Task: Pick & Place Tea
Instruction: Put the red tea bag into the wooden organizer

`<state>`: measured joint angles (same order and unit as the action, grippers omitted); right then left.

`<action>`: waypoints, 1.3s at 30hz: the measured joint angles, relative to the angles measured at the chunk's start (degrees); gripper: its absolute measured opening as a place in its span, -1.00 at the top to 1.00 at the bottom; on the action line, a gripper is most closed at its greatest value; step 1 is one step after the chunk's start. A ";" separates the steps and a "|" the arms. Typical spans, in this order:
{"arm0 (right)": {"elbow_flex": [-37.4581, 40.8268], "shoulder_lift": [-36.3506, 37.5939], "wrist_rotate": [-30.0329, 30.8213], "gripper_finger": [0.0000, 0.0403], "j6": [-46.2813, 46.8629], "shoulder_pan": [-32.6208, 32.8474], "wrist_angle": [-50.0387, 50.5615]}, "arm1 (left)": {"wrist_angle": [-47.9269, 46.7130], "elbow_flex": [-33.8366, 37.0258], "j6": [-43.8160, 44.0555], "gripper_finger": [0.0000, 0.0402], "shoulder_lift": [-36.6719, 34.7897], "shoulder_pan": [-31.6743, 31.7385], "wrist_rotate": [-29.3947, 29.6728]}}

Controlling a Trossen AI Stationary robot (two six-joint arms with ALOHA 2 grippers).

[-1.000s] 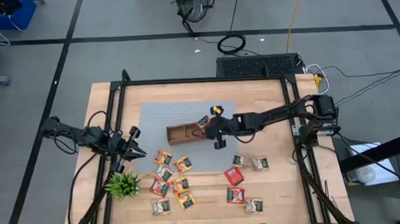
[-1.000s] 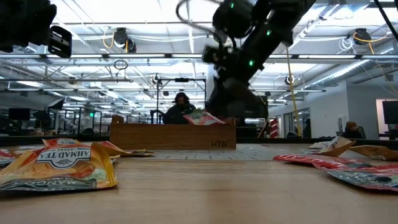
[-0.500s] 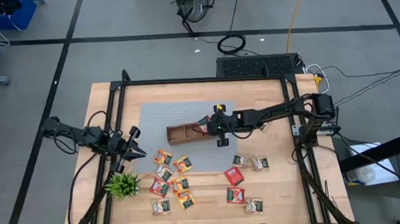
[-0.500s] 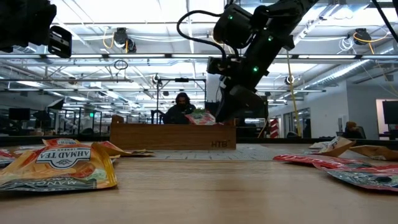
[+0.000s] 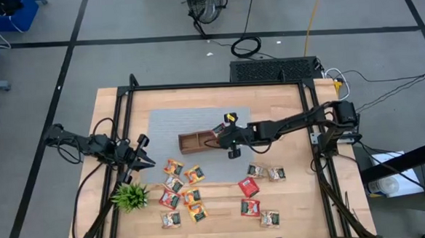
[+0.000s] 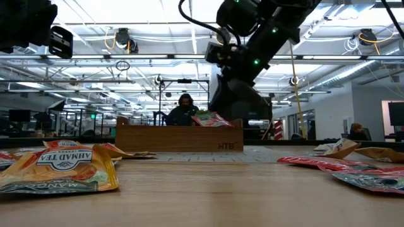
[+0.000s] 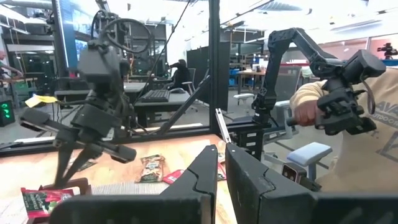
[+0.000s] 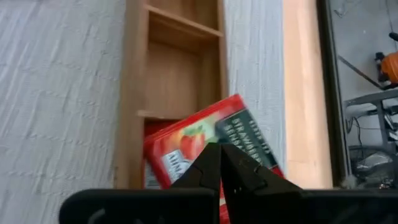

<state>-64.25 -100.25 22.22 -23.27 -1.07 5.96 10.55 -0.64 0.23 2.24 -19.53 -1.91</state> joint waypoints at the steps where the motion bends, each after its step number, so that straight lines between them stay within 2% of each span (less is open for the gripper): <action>1: 0.01 0.00 0.01 1.00 0.00 -0.47 -0.11 | 0.00 0.00 0.00 0.83 -0.01 0.00 0.00; 9: 1.14 -0.64 -7.26 1.00 2.91 -4.15 -1.53 | 0.00 0.00 0.00 0.83 -0.02 0.00 0.00; 27: 1.07 -0.39 -7.02 1.00 8.46 -1.68 9.03 | 0.00 0.00 0.00 0.83 -0.02 0.00 0.00; 34: 1.22 0.57 -3.74 1.00 3.48 0.14 -0.37 | 0.00 0.00 0.00 0.83 -0.02 -0.02 0.00; 39: 1.20 -0.27 -2.97 1.00 0.49 -1.48 -4.24 | 0.00 0.00 0.00 0.83 0.00 0.00 0.00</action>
<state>-63.05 -100.52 19.25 -22.78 -2.55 1.72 10.55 -0.64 0.23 2.24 -19.53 -1.91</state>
